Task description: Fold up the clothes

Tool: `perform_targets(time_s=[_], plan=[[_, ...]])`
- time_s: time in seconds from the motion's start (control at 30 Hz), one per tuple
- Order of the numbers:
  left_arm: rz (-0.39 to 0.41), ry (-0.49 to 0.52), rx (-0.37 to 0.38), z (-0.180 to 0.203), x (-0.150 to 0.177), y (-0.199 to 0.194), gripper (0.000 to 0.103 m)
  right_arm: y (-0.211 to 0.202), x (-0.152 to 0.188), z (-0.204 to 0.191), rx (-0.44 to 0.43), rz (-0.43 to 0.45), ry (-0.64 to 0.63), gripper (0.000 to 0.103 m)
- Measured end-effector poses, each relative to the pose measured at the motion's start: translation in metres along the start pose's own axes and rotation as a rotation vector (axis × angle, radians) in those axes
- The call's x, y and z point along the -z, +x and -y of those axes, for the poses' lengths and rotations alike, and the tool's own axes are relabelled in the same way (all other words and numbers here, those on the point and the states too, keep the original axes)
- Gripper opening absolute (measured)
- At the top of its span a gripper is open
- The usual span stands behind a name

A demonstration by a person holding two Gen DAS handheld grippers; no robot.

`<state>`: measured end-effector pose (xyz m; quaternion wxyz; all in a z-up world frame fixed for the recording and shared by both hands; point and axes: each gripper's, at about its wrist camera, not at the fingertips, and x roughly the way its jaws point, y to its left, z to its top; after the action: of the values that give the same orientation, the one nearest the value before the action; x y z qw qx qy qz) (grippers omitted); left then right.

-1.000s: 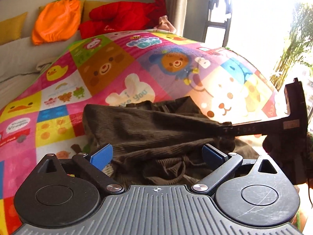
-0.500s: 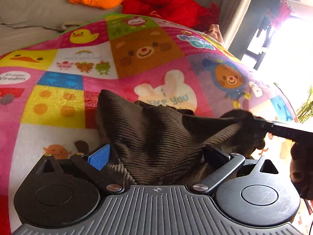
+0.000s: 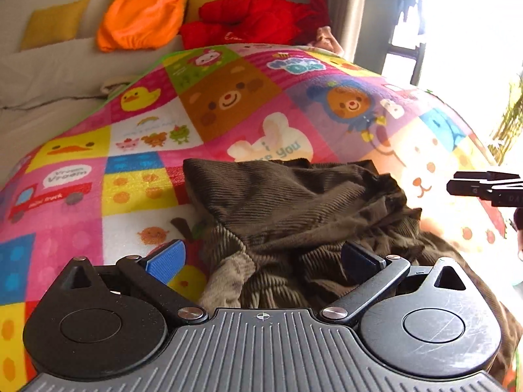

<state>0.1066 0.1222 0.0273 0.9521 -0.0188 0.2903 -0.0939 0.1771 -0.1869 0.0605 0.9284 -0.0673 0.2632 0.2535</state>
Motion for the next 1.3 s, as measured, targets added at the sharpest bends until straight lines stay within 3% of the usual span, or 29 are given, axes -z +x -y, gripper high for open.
perform_targets(time_s=[0.07,0.2,0.3,0.4,0.53,0.57,0.6,0.63,0.7,0.83,0.87,0.9,0.93,0.97,1.0,1.13,1.2,1.27,1.3], plan=[[-0.005,0.062,0.019,0.014,0.013,-0.023,0.103,-0.034,0.016,-0.018,-0.055,-0.015,-0.048,0.057],[-0.026,0.177,0.097,0.050,0.042,-0.065,0.103,-0.085,0.064,-0.068,-0.219,-0.144,-0.163,0.058],[-0.038,0.274,0.162,0.080,0.061,-0.084,0.103,-0.109,0.101,-0.104,-0.284,-0.226,-0.296,0.058],[-0.055,0.364,0.211,0.107,0.078,-0.090,0.103,-0.125,0.127,-0.127,-0.297,-0.231,-0.371,0.058],[-0.091,0.440,0.219,0.133,0.093,-0.086,0.103,-0.116,0.147,-0.135,-0.252,-0.237,-0.346,0.058],[-0.094,0.454,0.218,0.137,0.095,-0.085,0.103,-0.118,0.148,-0.135,-0.253,-0.218,-0.329,0.043],[-0.097,0.461,0.215,0.139,0.097,-0.083,0.103,-0.118,0.148,-0.135,-0.244,-0.211,-0.317,0.012],[-0.099,0.468,0.212,0.142,0.098,-0.081,0.103,-0.119,0.147,-0.136,-0.211,-0.197,-0.314,0.005],[-0.099,0.489,0.197,0.145,0.099,-0.077,0.103,-0.125,0.138,-0.135,-0.164,-0.136,-0.314,0.004],[-0.056,0.561,0.111,0.153,0.095,-0.063,0.102,-0.144,0.109,-0.126,-0.157,-0.034,-0.260,0.004],[-0.042,0.577,0.087,0.154,0.090,-0.058,0.097,-0.147,0.102,-0.125,-0.155,-0.016,-0.260,0.004],[-0.041,0.591,0.072,0.155,0.082,-0.053,0.069,-0.150,0.097,-0.124,-0.152,0.000,-0.260,0.004],[-0.045,0.587,0.064,0.152,0.073,-0.049,0.028,-0.152,0.093,-0.124,-0.148,0.013,-0.260,0.004],[-0.051,0.579,0.057,0.150,0.063,-0.045,0.015,-0.154,0.090,-0.123,-0.144,0.020,-0.261,0.004],[-0.038,0.554,0.055,0.145,0.050,-0.045,0.010,-0.157,0.088,-0.122,-0.137,0.029,-0.258,0.004],[0.040,0.419,0.058,0.119,-0.003,-0.055,0.007,-0.185,0.082,-0.119,-0.148,0.117,-0.223,0.012],[0.088,0.353,0.058,0.109,-0.026,-0.063,0.007,-0.195,0.081,-0.118,-0.229,0.129,-0.155,0.028],[0.130,0.308,0.054,0.101,-0.044,-0.071,0.007,-0.188,0.085,-0.118,-0.324,0.085,-0.048,0.043],[0.147,0.300,0.050,0.099,-0.049,-0.073,0.006,-0.175,0.089,-0.119,-0.371,0.042,0.013,0.044]])
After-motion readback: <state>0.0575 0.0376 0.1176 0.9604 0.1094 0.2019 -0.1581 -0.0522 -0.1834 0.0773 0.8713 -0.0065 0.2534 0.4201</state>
